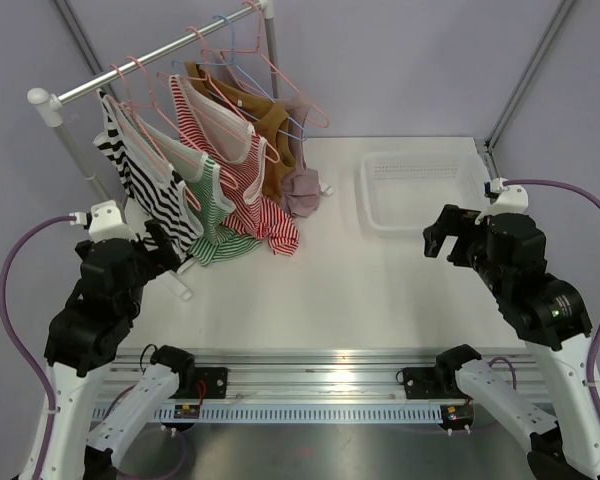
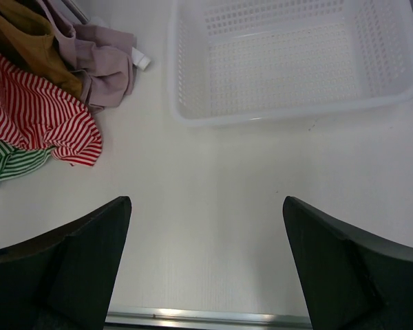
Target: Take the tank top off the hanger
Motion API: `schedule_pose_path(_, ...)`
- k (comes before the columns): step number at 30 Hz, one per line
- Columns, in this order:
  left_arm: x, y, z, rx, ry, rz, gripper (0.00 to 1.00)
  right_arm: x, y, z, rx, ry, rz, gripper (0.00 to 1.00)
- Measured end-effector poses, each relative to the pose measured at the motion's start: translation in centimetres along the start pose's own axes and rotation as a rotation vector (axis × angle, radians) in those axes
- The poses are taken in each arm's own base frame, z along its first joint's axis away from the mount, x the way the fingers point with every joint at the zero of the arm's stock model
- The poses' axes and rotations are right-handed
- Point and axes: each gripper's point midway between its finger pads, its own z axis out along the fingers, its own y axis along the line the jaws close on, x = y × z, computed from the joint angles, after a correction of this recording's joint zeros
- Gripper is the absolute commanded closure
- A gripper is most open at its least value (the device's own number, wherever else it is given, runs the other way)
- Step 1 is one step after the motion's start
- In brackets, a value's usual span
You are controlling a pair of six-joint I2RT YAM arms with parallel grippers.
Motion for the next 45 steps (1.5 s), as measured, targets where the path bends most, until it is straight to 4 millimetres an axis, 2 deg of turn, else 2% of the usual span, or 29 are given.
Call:
schedule_pose_path(7,-3.3,-1.5,0.0,0.014,-0.012,-0.034,0.01,0.1,2.1,-0.1,-0.123,-0.041,0.062,0.01)
schedule_pose_path(13,-9.2,-3.8,0.3,0.023,-0.06,-0.091,0.01,-0.3,4.1,-0.3,-0.235,-0.06,0.1,0.01)
schedule_pose_path(17,-12.2,-6.0,2.4,0.017,-0.064,-0.102,0.01,0.4,5.3,0.3,-0.284,-0.021,0.107,0.01)
schedule_pose_path(19,-12.9,-6.8,3.9,-0.004,-0.055,-0.095,0.04,1.0,5.7,0.6,-0.308,0.004,0.114,0.01)
schedule_pose_path(23,-13.6,-8.1,8.1,-0.097,-0.024,-0.054,0.15,1.6,6.7,0.3,-0.363,0.028,0.131,0.0)
schedule_pose_path(24,-13.6,-8.2,9.2,-0.129,-0.017,-0.038,0.22,1.7,6.9,0.1,-0.378,0.031,0.134,0.01)
schedule_pose_path(26,-13.3,-8.2,10.9,-0.183,-0.001,-0.003,0.28,1.8,7.2,-0.2,-0.4,0.034,0.139,0.01)
schedule_pose_path(27,-13.1,-8.1,11.8,-0.219,0.005,0.019,0.34,1.7,7.3,-0.5,-0.409,0.031,0.141,0.0)
schedule_pose_path(30,-12.5,-7.7,13.6,-0.28,0.025,0.062,0.49,1.6,7.5,-1.0,-0.429,0.024,0.142,0.01)
schedule_pose_path(31,-12.4,-7.5,13.9,-0.293,0.032,0.068,0.57,1.6,7.5,-1.0,-0.433,0.024,0.142,0.01)
schedule_pose_path(32,-12.1,-7.1,14.5,-0.312,0.041,0.073,0.58,1.7,7.6,-1.1,-0.437,0.026,0.142,0.0)
schedule_pose_path(33,-12.0,-6.8,14.7,-0.324,0.046,0.075,0.6,1.7,7.6,-1.1,-0.44,0.027,0.142,0.01)
schedule_pose_path(34,-12.0,-6.4,15.0,-0.338,0.05,0.075,0.69,1.8,7.6,-1.1,-0.44,0.029,0.142,0.0)
schedule_pose_path(36,-12.0,-5.7,15.3,-0.359,0.052,0.069,0.79,1.9,7.6,-1.0,-0.442,0.035,0.143,0.0)
schedule_pose_path(37,-12.1,-5.5,15.4,-0.364,0.052,0.067,0.88,2.0,7.7,-1.0,-0.444,0.038,0.142,0.0)
schedule_pose_path(40,-12.2,-5.5,15.3,-0.365,0.05,0.062,1.0,2.2,7.6,-0.9,-0.443,0.044,0.142,0.01)
schedule_pose_path(45,-12.6,-5.4,15.0,-0.362,0.046,0.059,1.0,2.4,7.9,-0.6,-0.449,0.058,0.142,0.01)
